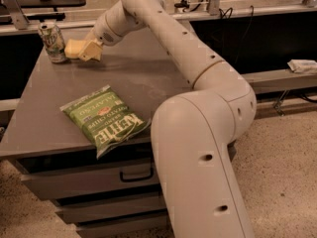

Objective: Move sponge near 7up can

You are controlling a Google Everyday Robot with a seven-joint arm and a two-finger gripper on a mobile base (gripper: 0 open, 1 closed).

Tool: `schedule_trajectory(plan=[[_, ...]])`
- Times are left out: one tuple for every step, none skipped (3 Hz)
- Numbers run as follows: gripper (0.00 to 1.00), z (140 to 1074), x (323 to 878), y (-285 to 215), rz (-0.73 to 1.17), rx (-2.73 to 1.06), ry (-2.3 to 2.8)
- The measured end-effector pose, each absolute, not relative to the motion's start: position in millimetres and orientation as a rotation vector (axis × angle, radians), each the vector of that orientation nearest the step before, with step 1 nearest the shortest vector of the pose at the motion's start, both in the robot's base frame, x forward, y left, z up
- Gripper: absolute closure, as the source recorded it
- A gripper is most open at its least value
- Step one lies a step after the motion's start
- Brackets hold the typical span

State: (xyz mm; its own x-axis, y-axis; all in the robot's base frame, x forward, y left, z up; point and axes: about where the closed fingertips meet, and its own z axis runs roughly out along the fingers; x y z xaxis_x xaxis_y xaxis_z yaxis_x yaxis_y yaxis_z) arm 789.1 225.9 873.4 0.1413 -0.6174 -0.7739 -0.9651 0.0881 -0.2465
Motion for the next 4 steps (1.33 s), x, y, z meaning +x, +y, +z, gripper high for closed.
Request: schedule_trajectory(plan=[[0.13, 872.5, 792.0, 227.8, 0.554, -1.611, 1.563], [0.00, 874.8, 790.3, 231.8, 0.572, -1.619, 1.547], [0.00, 878.7, 783.2, 220.8, 0.602, -1.632, 1.533], [0.00, 894.9, 774.8, 178.1, 0.604, -1.593, 1.536]])
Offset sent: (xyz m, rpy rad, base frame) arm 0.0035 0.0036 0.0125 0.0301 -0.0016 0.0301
